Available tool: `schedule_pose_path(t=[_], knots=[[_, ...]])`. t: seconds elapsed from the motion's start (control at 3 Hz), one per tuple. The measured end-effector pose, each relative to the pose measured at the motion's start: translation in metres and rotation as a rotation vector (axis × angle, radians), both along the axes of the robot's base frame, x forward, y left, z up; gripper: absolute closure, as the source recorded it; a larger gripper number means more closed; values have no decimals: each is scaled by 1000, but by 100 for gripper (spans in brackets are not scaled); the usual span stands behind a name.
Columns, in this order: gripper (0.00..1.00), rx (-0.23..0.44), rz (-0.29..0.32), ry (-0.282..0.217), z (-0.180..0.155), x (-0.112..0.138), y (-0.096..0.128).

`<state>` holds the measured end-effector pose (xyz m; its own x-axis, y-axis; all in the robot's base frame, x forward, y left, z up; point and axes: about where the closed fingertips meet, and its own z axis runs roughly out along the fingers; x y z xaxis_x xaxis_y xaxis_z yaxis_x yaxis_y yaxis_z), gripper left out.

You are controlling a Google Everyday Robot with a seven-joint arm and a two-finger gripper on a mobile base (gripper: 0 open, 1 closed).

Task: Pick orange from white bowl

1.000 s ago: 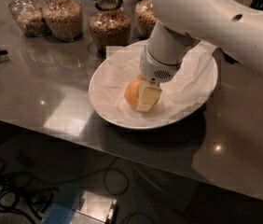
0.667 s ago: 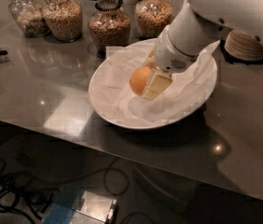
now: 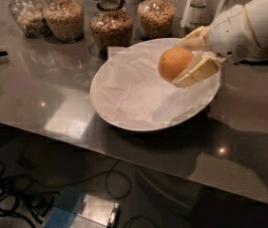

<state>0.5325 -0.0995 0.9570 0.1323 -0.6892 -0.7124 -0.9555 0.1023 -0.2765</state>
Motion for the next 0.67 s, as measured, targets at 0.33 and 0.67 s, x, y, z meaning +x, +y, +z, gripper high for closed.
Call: schedule_pose_path(t=[0.33, 0.67], knots=[[100, 106, 82, -61, 39, -41, -10], [100, 125, 175, -157, 73, -83, -8]])
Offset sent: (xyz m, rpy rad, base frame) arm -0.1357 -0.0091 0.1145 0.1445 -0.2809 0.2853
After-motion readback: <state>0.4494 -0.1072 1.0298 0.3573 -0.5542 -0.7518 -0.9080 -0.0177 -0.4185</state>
